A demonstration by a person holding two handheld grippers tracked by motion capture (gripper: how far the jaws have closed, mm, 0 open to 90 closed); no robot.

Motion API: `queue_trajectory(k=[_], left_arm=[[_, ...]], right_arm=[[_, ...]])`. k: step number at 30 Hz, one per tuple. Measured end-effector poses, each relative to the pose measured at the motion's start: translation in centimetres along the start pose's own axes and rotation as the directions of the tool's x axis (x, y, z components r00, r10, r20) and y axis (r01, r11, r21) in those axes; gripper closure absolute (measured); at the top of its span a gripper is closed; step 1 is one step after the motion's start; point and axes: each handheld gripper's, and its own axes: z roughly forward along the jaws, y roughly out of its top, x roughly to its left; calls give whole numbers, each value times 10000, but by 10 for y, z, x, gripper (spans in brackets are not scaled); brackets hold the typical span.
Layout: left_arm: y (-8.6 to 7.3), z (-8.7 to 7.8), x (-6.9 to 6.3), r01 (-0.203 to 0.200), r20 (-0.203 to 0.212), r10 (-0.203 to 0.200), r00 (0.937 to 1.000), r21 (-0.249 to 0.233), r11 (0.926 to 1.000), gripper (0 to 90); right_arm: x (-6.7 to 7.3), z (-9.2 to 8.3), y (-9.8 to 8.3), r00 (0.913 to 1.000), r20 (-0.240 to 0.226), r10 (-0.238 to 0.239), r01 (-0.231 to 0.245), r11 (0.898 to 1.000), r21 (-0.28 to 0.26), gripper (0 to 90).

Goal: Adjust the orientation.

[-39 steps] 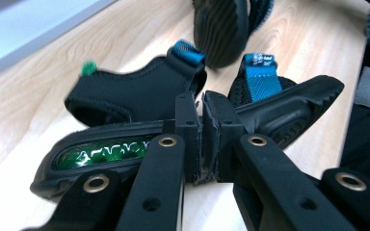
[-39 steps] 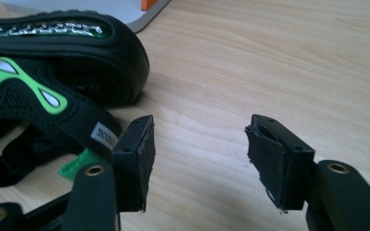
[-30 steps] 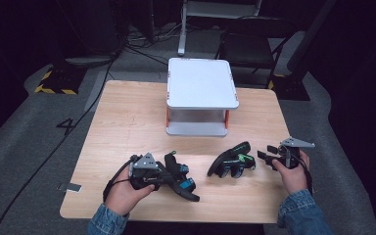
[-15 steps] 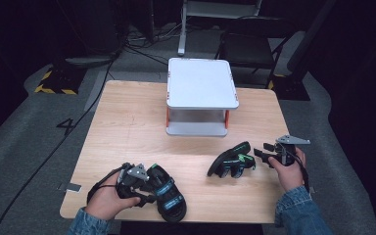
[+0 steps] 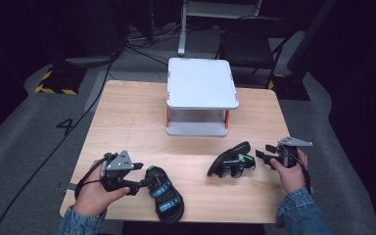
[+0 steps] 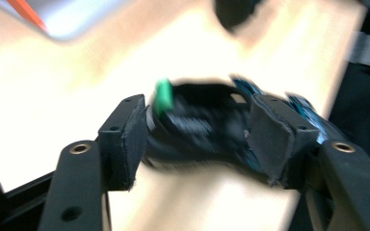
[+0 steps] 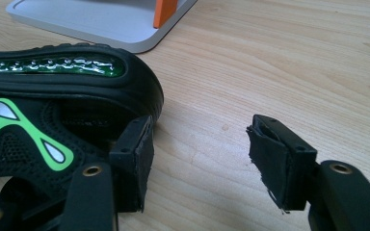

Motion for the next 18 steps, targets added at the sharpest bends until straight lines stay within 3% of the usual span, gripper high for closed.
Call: queue_trajectory(k=[1,3,5,8,13,16,18], left_arm=[[6,6,-2,-374,-62,373,9993,-183,9991,377],[13,16,-6,-775,246,789,9966,-524,9956,358],[17,27,-7,-1080,491,1100,9927,-426,9932,339],[15,39,-1,-1097,510,1096,9927,-8,9940,329],[9,45,14,-780,630,745,9952,550,9954,331],[10,54,16,-1094,556,1045,9930,947,9895,331],[12,61,15,-1190,633,1133,9915,947,9884,325]], right_arm=[[0,-1,-1,10000,66,-45,45,10000,-24,426],[-1,-6,-3,9997,245,-46,50,9999,-155,425],[-3,-11,-6,9993,384,2,9,9996,-279,423],[-7,-20,-12,9985,506,222,-199,9988,-456,422],[-17,-34,-24,9942,839,676,-620,9957,-682,426],[-19,-37,-27,9926,921,785,-722,9950,-696,426],[-20,-39,-30,9918,952,849,-785,9945,-699,426]])
